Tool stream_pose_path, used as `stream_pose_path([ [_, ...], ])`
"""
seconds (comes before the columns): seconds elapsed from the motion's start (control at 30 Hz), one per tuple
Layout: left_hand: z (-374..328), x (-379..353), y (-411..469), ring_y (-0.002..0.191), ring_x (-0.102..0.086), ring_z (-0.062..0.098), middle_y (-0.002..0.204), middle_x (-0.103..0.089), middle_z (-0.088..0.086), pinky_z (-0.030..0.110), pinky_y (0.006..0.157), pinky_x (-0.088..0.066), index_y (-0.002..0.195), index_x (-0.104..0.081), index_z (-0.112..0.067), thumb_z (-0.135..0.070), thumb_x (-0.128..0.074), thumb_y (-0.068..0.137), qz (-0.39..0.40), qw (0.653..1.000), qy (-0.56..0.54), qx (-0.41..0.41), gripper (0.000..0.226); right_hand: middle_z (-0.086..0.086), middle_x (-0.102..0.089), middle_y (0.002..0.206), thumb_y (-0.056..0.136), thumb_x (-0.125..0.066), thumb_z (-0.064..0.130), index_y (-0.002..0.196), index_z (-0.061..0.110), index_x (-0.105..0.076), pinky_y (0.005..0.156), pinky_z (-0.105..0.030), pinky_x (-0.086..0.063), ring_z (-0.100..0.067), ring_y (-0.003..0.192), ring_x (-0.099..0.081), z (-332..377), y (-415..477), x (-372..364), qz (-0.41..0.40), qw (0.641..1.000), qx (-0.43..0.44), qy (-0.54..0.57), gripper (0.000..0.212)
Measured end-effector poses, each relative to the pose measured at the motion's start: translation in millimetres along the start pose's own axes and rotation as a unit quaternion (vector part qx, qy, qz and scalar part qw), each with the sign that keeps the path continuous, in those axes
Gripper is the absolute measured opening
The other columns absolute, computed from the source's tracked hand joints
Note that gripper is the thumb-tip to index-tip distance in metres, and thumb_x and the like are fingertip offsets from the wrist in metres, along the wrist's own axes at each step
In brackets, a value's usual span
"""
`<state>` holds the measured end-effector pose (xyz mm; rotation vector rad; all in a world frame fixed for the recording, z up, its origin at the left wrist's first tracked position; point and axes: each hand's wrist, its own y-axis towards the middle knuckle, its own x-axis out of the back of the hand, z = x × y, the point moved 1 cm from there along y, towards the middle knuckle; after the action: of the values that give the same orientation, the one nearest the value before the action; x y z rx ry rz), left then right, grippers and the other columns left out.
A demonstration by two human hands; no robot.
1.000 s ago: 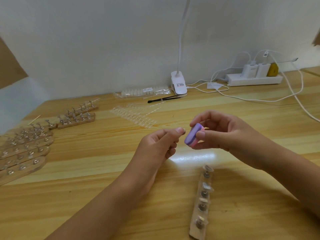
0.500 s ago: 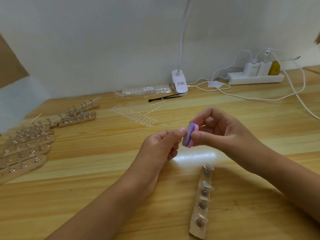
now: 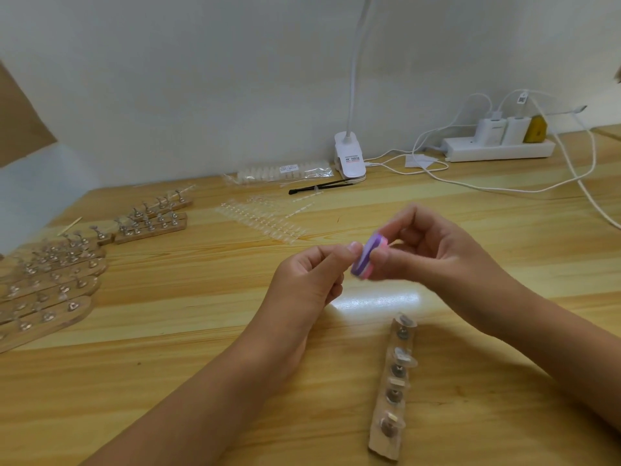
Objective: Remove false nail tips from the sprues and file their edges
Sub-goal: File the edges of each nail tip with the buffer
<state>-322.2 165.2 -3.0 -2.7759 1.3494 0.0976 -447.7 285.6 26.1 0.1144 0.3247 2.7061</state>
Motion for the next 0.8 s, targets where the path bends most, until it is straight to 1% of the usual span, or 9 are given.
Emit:
stream_pose_path([
  [0.07,-0.1,-0.4,-0.5,0.063,-0.048,0.003,0.066,-0.056,-0.012,0.019,0.071,-0.048,0.083,-0.079,-0.024,-0.052,-0.075,0.07,0.003,1.0,-0.003,-0.001,0.031,-0.011,-0.074,0.094,0.073,-0.072,0.021,0.099,0.003,-0.057,0.077,-0.027,-0.059,-0.025,0.087,-0.074,-1.7,-0.5,-1.7,0.01,1.0,0.0,-0.005,0.035],
  [0.17,-1.9,-0.4,-0.3,0.061,-0.047,0.003,0.066,-0.051,-0.01,0.021,0.072,-0.047,0.067,-0.075,-0.03,-0.051,-0.077,0.069,-0.002,1.0,-0.013,0.002,0.021,-0.009,-0.074,0.09,0.07,-0.073,0.025,0.099,0.006,-0.058,0.076,-0.026,-0.058,-0.022,0.084,-0.074,-1.0,0.7,1.5,-0.054,0.998,0.02,0.022,0.038],
  [0.2,-1.9,-0.4,-0.5,0.062,-0.047,0.004,0.067,-0.051,-0.01,0.022,0.073,-0.047,0.067,-0.075,-0.03,-0.049,-0.076,0.071,-0.005,1.0,-0.012,0.002,0.019,-0.009,-0.074,0.09,0.069,-0.073,0.026,0.099,0.006,-0.058,0.076,-0.025,-0.058,-0.022,0.084,-0.074,-0.3,0.8,1.4,-0.048,0.998,0.017,0.023,0.038],
  [0.3,-1.0,-1.1,-1.7,0.065,-0.048,0.004,0.069,-0.056,-0.011,0.02,0.072,-0.048,0.078,-0.078,-0.027,-0.052,-0.077,0.074,0.0,1.0,-0.002,-0.001,0.026,-0.009,-0.074,0.093,0.073,-0.072,0.022,0.099,0.005,-0.057,0.075,-0.024,-0.058,-0.023,0.086,-0.074,-1.8,-0.3,-1.6,0.01,1.0,0.0,0.003,0.034],
  [0.4,-3.3,-1.4,-1.8,0.064,-0.047,0.005,0.066,-0.052,-0.011,0.02,0.072,-0.048,0.07,-0.076,-0.031,-0.053,-0.078,0.073,-0.006,1.0,-0.008,0.001,0.023,-0.009,-0.074,0.092,0.072,-0.072,0.022,0.1,0.005,-0.056,0.076,-0.024,-0.058,-0.023,0.086,-0.074,-2.8,0.4,-0.1,-0.04,0.999,0.017,0.025,0.036],
  [0.53,-2.3,-2.0,-2.0,0.064,-0.048,0.003,0.066,-0.055,-0.013,0.021,0.073,-0.047,0.077,-0.078,-0.029,-0.05,-0.072,0.073,-0.007,1.0,-0.003,-0.001,0.023,-0.011,-0.074,0.094,0.075,-0.072,0.018,0.099,0.003,-0.055,0.076,-0.024,-0.057,-0.024,0.089,-0.074,-2.4,-0.5,-1.6,0.0,1.0,-0.002,0.027,0.034],
  [0.67,-3.6,-2.8,-1.8,0.063,-0.046,0.004,0.066,-0.051,-0.011,0.023,0.074,-0.046,0.066,-0.075,-0.031,-0.048,-0.074,0.072,-0.009,1.0,-0.017,0.001,0.019,-0.01,-0.075,0.09,0.071,-0.072,0.02,0.098,0.004,-0.055,0.075,-0.023,-0.057,-0.023,0.086,-0.074,-1.0,0.3,-0.4,-0.048,0.998,0.02,0.04,0.036],
  [0.73,-2.9,-2.6,-1.8,0.065,-0.05,0.003,0.068,-0.056,-0.012,0.021,0.074,-0.047,0.077,-0.079,-0.028,-0.051,-0.079,0.073,-0.007,1.0,-0.015,-0.001,0.024,-0.011,-0.074,0.093,0.073,-0.072,0.017,0.099,0.002,-0.054,0.077,-0.025,-0.058,-0.024,0.088,-0.074,-2.3,0.0,-3.0,-0.012,0.999,0.008,0.032,0.035],
  [0.8,-2.6,-2.6,-2.5,0.067,-0.051,0.003,0.07,-0.06,-0.012,0.021,0.074,-0.047,0.085,-0.08,-0.023,-0.052,-0.076,0.07,-0.006,1.0,-0.016,-0.003,0.033,-0.012,-0.074,0.095,0.073,-0.072,0.018,0.099,0.003,-0.055,0.079,-0.026,-0.058,-0.024,0.089,-0.073,-3.6,-0.5,-3.4,0.007,1.0,0.008,0.014,0.035],
])
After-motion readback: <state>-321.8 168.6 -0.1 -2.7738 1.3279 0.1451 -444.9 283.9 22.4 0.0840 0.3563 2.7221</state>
